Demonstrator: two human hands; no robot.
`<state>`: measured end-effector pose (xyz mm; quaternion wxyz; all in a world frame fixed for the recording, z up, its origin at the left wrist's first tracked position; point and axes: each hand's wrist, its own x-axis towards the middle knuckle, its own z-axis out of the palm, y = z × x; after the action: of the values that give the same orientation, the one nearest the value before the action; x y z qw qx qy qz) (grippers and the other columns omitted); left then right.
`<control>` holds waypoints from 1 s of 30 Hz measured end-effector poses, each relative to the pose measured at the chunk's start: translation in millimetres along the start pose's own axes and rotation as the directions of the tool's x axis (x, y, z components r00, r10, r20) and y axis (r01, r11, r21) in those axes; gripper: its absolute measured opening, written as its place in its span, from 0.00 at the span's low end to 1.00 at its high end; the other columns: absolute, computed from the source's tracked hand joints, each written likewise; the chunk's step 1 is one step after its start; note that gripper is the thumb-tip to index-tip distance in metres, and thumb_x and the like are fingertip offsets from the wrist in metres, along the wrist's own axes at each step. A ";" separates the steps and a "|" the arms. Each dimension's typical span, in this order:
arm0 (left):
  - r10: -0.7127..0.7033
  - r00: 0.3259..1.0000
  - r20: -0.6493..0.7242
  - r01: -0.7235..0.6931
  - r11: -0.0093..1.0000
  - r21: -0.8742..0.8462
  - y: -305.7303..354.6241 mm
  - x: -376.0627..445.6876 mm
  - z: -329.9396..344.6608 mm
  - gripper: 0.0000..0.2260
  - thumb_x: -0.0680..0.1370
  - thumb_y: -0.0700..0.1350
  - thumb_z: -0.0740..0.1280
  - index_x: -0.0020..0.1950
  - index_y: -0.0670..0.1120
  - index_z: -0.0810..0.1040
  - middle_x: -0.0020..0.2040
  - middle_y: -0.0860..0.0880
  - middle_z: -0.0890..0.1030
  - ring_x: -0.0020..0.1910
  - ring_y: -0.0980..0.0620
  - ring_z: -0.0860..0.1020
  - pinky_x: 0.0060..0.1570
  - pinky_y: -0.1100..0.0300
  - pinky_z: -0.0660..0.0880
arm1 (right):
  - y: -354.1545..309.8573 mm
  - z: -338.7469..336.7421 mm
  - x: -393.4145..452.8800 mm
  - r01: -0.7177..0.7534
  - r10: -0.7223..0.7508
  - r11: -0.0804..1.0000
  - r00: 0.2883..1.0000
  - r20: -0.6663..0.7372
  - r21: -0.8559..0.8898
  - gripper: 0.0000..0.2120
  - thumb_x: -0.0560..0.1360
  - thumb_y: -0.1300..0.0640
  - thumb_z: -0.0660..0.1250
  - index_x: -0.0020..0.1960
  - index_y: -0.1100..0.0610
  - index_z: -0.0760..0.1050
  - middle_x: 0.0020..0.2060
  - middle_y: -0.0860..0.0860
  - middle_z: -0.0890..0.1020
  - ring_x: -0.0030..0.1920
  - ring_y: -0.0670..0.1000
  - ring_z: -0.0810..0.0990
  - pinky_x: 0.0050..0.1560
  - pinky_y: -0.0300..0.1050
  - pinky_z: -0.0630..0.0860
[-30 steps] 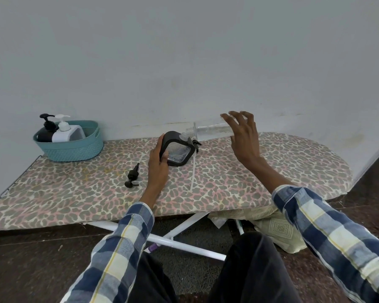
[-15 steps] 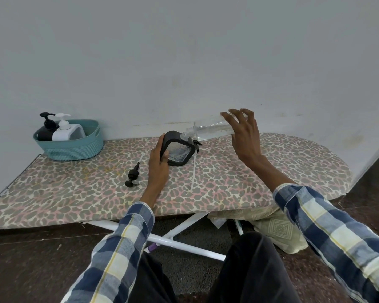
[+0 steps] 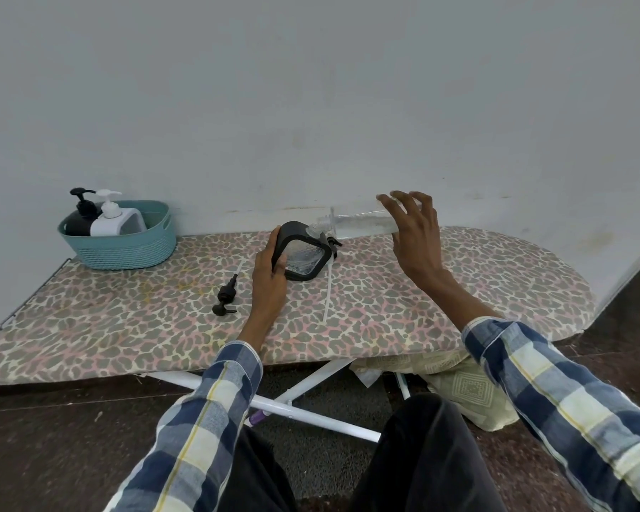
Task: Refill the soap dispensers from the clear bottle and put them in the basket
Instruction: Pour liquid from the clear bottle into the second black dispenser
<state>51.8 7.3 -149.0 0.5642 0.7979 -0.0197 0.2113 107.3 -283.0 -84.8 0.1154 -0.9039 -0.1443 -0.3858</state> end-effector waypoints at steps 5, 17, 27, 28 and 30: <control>-0.007 1.000 -0.009 0.008 1.000 0.014 0.2 -0.7 -1.0 0.24 0.91 0.44 0.56 0.87 0.55 0.60 0.79 0.55 0.65 0.75 0.59 0.64 0.76 0.58 0.64 | -5.9 7.1 -17.1 -0.081 0.079 0.996 0.996 0.049 0.047 0.42 0.70 0.69 0.78 0.78 0.49 0.69 0.73 0.51 0.74 0.72 0.59 0.67 0.65 0.58 0.70; -0.046 0.997 -0.054 0.049 0.997 0.058 -7.1 3.4 2.6 0.25 0.90 0.46 0.57 0.88 0.51 0.58 0.85 0.50 0.63 0.82 0.52 0.62 0.78 0.57 0.60 | -26.3 41.2 -39.6 -0.453 0.405 0.834 0.891 0.206 0.316 0.37 0.73 0.43 0.79 0.77 0.50 0.67 0.69 0.51 0.78 0.68 0.59 0.74 0.69 0.64 0.71; -0.125 0.985 -0.114 0.120 0.991 -0.056 -7.7 4.7 6.5 0.22 0.88 0.46 0.58 0.82 0.55 0.65 0.79 0.50 0.71 0.77 0.49 0.71 0.77 0.41 0.70 | -28.7 58.8 -42.4 -0.598 0.510 0.504 0.788 0.344 0.623 0.33 0.69 0.47 0.84 0.67 0.52 0.70 0.59 0.47 0.80 0.60 0.51 0.79 0.62 0.50 0.77; -0.132 0.984 -0.118 0.124 0.990 -0.073 -6.0 3.9 6.4 0.21 0.87 0.46 0.58 0.81 0.55 0.66 0.78 0.50 0.73 0.76 0.49 0.72 0.76 0.41 0.71 | -27.8 58.5 -42.6 -0.599 0.506 0.504 0.789 0.350 0.622 0.34 0.69 0.47 0.84 0.67 0.52 0.70 0.59 0.47 0.80 0.60 0.51 0.79 0.61 0.49 0.77; -0.137 0.983 -0.120 0.127 0.988 -0.088 -3.3 1.7 5.9 0.21 0.86 0.48 0.58 0.80 0.56 0.67 0.76 0.48 0.74 0.74 0.47 0.74 0.74 0.42 0.73 | -26.5 57.3 -43.5 -0.601 0.501 0.510 0.789 0.356 0.615 0.37 0.69 0.48 0.85 0.69 0.53 0.70 0.59 0.48 0.80 0.59 0.50 0.80 0.59 0.46 0.75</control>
<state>56.1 3.5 -152.9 0.6084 0.7595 0.0603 0.2222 107.3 -247.5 -152.7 0.5561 -0.8107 0.0085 -0.1829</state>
